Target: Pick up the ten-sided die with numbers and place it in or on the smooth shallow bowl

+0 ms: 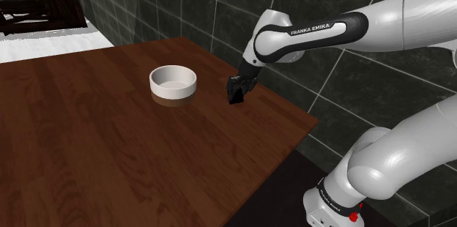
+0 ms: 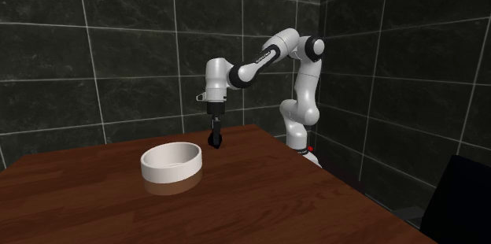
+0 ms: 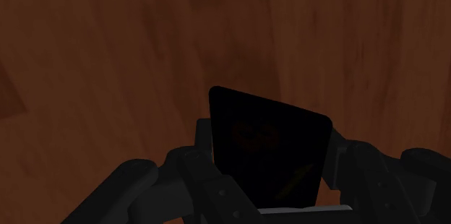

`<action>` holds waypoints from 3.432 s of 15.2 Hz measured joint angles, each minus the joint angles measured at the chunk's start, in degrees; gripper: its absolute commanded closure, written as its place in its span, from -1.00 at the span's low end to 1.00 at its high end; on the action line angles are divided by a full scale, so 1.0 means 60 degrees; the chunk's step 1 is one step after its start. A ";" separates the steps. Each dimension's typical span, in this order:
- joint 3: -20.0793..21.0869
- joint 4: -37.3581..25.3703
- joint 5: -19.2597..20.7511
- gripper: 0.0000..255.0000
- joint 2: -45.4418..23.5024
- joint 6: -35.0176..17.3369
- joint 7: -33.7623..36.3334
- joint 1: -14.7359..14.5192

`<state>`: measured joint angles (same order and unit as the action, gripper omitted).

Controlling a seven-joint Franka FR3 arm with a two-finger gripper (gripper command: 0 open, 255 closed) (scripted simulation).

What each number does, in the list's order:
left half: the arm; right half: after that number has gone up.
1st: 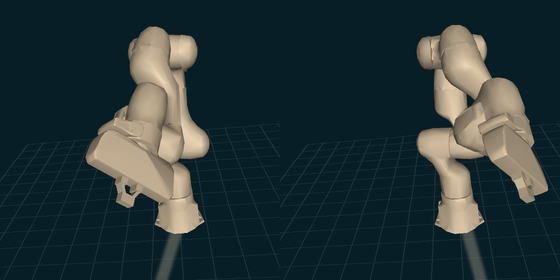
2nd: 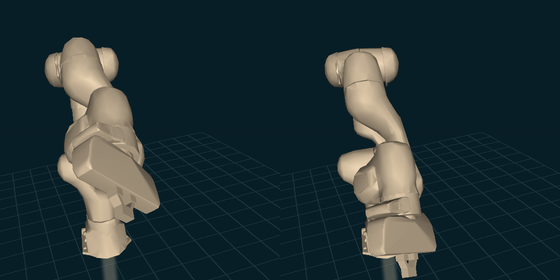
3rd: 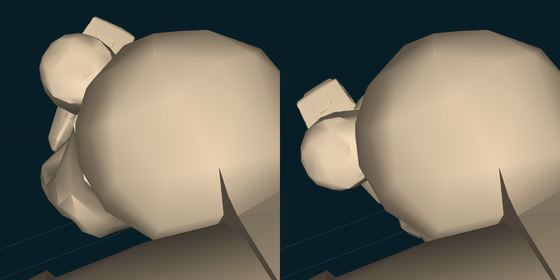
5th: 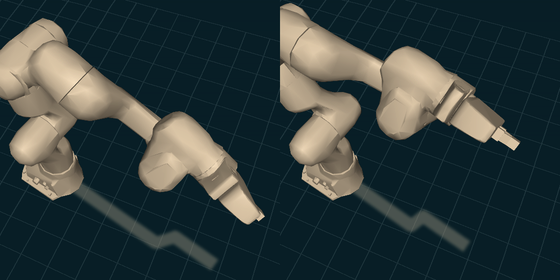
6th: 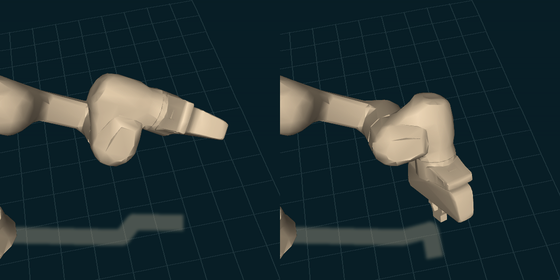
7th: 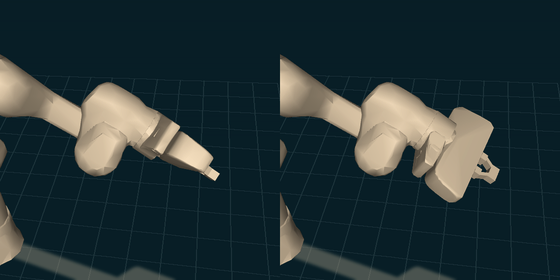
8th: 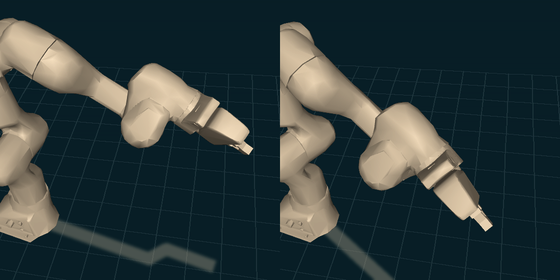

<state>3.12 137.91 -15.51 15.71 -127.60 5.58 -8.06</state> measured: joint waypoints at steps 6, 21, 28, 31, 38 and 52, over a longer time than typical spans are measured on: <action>-0.0018 -0.0391 0.0108 1.00 0.0283 0.0665 0.0150 0.0034; -0.0068 -0.1931 0.0346 1.00 0.0696 0.2584 0.0567 0.0098; -0.0105 -0.2798 0.0427 1.00 0.0735 0.3478 0.0731 0.0121; -0.0062 -0.3176 0.0439 1.00 0.0573 0.3673 0.0844 0.0100; 0.0556 -0.4755 0.0518 -1.00 -0.1004 0.3494 0.1778 -0.0216; 0.1340 -0.2464 0.2564 -1.00 -0.1504 0.0714 0.3636 -0.0273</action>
<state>11.15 123.13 -0.13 6.69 -123.32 27.40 -9.70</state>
